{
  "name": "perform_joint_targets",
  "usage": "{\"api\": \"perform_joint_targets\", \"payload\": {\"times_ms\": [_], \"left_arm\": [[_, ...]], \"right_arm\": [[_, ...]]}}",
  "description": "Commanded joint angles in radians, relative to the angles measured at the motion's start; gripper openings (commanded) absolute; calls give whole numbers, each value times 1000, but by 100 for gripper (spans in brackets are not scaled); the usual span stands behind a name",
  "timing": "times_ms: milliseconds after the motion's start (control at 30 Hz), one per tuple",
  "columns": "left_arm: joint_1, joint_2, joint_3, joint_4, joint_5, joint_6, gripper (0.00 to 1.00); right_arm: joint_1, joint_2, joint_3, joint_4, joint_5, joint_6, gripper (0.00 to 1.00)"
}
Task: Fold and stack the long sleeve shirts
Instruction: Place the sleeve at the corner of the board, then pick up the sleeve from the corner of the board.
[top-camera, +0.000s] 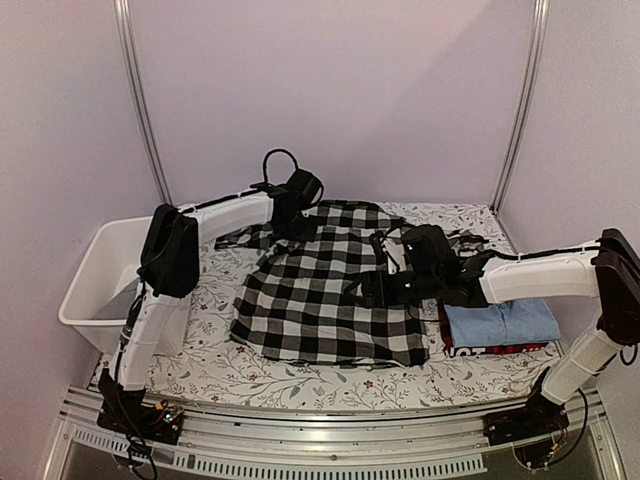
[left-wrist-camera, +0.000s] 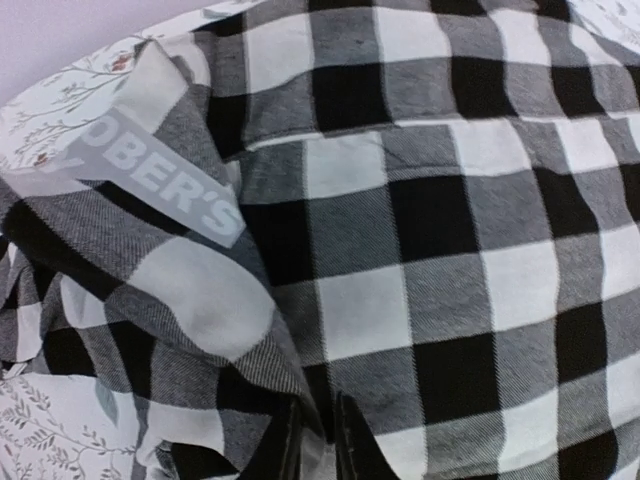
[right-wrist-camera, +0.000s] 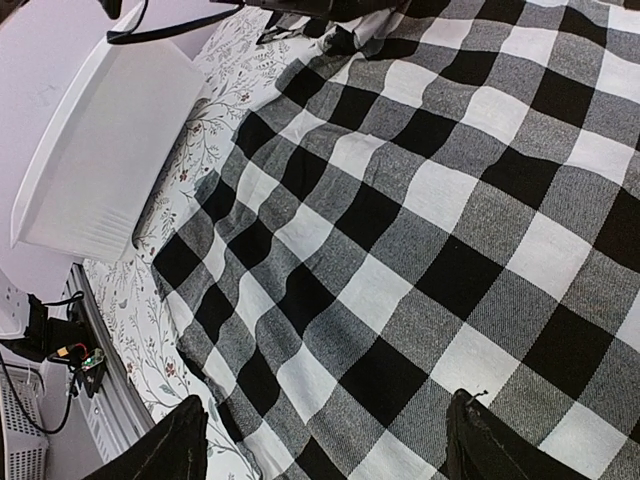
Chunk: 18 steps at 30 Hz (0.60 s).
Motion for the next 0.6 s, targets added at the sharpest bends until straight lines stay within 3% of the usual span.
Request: {"api": "perform_joint_targets", "payload": {"times_ms": [0,100,200,567], "left_arm": [[-42,18,15,-19,54,53,18],[-36,-33,-10,-25,20,30,35],[-10,-82,-26,-49,-47,-19,43],[116,-111,-71,-69,-144,-144,46]], "right_arm": [[-6,-18,18,-15,51,17,80],[-5,-20,21,-13,60,23,80],[-5,-18,25,-15,72,27,80],[-6,-32,30,-45,102,18,80]]}}
